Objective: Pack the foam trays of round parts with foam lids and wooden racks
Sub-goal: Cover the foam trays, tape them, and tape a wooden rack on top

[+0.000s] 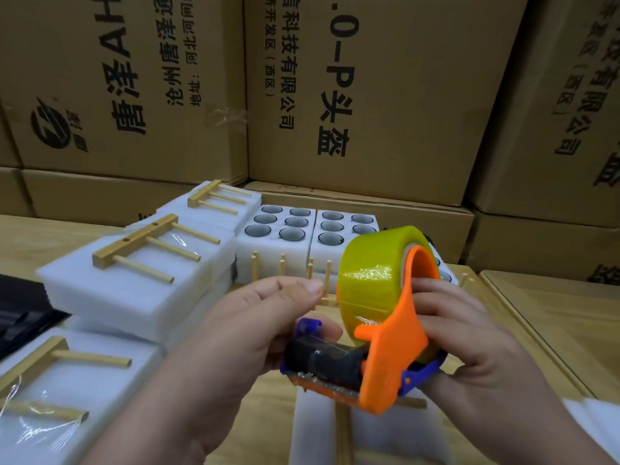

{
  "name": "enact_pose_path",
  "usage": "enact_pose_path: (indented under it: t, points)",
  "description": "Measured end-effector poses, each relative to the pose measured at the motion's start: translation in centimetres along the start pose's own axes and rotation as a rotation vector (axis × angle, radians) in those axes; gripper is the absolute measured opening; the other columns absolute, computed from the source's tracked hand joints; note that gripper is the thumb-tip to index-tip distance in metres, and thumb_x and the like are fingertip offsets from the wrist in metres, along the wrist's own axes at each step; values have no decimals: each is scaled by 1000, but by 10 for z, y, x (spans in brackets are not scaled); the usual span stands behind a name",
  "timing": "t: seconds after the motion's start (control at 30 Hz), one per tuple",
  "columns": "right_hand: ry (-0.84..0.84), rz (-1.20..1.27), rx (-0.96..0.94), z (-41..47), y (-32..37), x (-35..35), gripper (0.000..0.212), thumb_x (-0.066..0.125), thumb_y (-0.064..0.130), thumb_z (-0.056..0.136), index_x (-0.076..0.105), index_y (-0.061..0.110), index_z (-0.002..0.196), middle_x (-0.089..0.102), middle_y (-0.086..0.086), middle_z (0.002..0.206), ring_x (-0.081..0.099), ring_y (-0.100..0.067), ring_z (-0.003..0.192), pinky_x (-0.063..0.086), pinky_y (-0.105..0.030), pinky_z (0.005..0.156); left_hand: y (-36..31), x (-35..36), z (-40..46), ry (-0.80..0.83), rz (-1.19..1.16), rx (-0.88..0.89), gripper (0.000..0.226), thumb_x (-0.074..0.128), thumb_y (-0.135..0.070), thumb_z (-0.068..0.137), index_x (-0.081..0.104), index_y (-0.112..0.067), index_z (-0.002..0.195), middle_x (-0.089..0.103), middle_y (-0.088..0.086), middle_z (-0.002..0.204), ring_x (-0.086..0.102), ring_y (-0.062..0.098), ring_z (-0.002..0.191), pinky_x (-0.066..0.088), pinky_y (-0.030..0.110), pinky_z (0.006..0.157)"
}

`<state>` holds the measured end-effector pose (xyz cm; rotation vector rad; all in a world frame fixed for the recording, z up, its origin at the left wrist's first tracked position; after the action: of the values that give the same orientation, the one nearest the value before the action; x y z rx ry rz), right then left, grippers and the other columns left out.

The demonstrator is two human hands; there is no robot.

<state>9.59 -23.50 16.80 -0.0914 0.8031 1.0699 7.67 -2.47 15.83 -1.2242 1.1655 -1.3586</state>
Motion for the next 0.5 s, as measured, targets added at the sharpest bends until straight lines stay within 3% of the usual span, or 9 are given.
enact_pose_path:
  t: [0.07,0.2,0.33,0.4,0.5]
  points:
    - [15,-4,12,0,-1,1,30,82,28,72,79,29,101,64,27,121,50,2,132,41,-23,103,0,1,1,15,-26,8,34,78,-46,61,78,-33,93,78,15,91,74,24,76,53,40,78]
    - [58,-9,36,-2,-3,1,30,80,31,74,78,31,104,62,28,123,47,7,132,36,-11,107,3,0,4,0,-68,56,25,73,-31,70,78,-34,94,77,14,88,73,19,76,54,36,72]
    - [72,-25,49,-2,-2,1,26,73,45,80,74,38,105,62,30,122,47,6,132,38,-24,102,2,-1,5,-5,-118,139,32,82,-28,61,79,-35,92,78,11,88,73,14,80,57,24,63]
    - [64,-32,67,-3,-6,1,27,81,39,81,73,37,107,60,31,124,45,9,131,38,-25,100,2,-1,6,-14,-117,163,36,80,-36,57,79,-36,93,79,9,90,72,13,82,58,23,65]
    - [57,-40,81,-5,-10,0,30,80,33,76,77,33,106,60,30,124,46,8,131,38,-25,100,0,-1,6,-53,-24,189,25,75,-34,68,78,-40,92,79,4,91,73,9,87,56,23,71]
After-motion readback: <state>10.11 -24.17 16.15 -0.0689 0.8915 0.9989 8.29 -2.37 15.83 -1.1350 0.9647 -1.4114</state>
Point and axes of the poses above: each hand's wrist, its own z-axis towards the middle knuckle, its own x-axis out of the palm, y = z × x, the point moved 6 cm from there along z, towards the middle knuckle
